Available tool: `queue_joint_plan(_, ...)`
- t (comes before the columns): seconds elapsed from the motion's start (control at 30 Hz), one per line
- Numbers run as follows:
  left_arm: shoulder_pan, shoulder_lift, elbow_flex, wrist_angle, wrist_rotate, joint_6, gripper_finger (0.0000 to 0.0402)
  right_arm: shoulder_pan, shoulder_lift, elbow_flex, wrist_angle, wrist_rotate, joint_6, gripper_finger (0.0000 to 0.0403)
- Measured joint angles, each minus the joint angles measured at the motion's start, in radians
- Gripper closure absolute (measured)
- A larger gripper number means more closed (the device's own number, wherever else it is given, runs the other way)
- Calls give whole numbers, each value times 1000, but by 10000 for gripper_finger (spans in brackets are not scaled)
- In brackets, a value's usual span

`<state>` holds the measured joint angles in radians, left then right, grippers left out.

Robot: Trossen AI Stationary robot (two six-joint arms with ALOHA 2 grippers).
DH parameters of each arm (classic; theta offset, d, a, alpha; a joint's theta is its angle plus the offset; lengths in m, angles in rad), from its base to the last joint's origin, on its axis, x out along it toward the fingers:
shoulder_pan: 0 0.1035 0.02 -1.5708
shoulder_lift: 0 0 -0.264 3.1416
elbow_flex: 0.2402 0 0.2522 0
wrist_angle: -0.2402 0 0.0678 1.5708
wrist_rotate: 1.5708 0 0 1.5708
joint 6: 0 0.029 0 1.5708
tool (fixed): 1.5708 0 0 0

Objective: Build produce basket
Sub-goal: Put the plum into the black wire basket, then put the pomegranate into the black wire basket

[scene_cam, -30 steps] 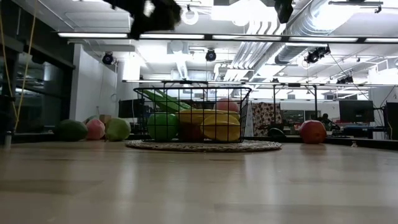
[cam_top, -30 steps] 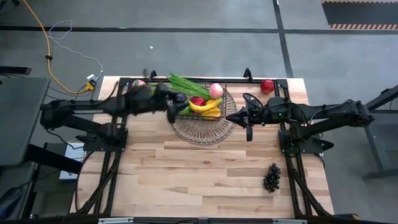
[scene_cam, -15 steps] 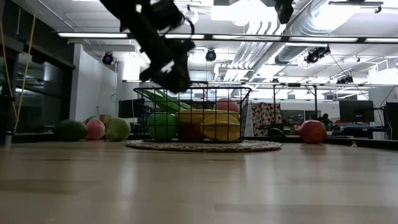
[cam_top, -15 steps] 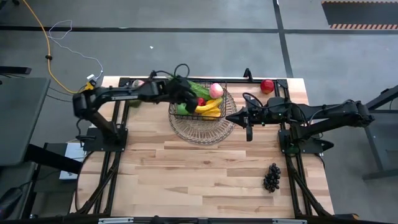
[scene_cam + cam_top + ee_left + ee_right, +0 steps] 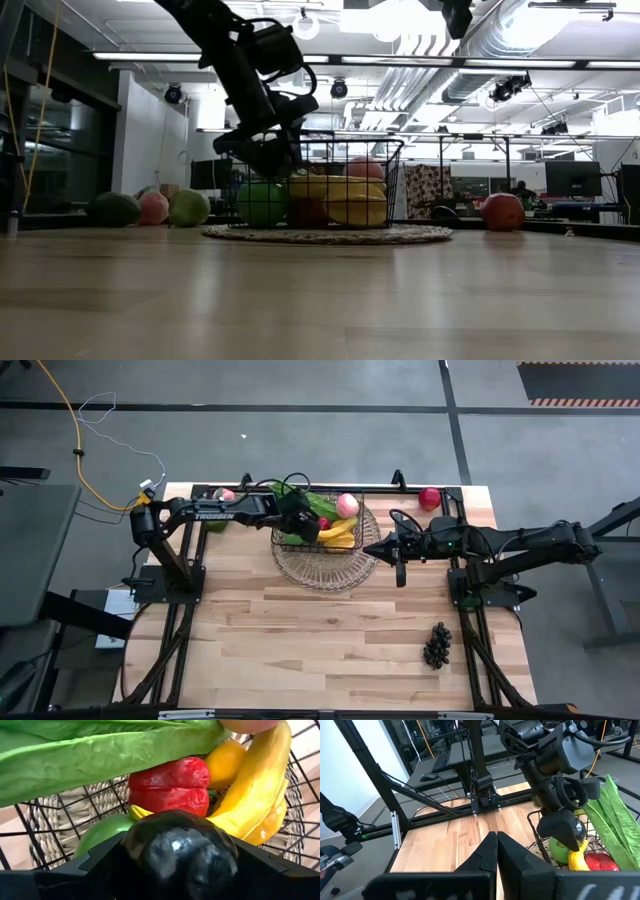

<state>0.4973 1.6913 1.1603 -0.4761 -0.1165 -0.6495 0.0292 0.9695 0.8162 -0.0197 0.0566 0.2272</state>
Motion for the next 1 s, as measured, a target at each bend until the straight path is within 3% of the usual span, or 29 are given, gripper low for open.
queue_joint_plan(0.33, 0, -2, 0, 7, 12, 58, 109, 0, 0, 0, -9, 0, 0, 403)
queue_joint_plan(0.63, 0, -25, 0, 5, 18, 103, 27, 0, 0, 0, -23, 0, 0, 403)
queue_joint_plan(0.73, 2, -27, 25, -16, 43, 145, 6, 0, 0, 0, -24, 0, -1, 403)
queue_joint_plan(1.0, 34, -86, 167, -53, 168, 182, 8, -1, 0, 0, -22, 3, -26, 403)
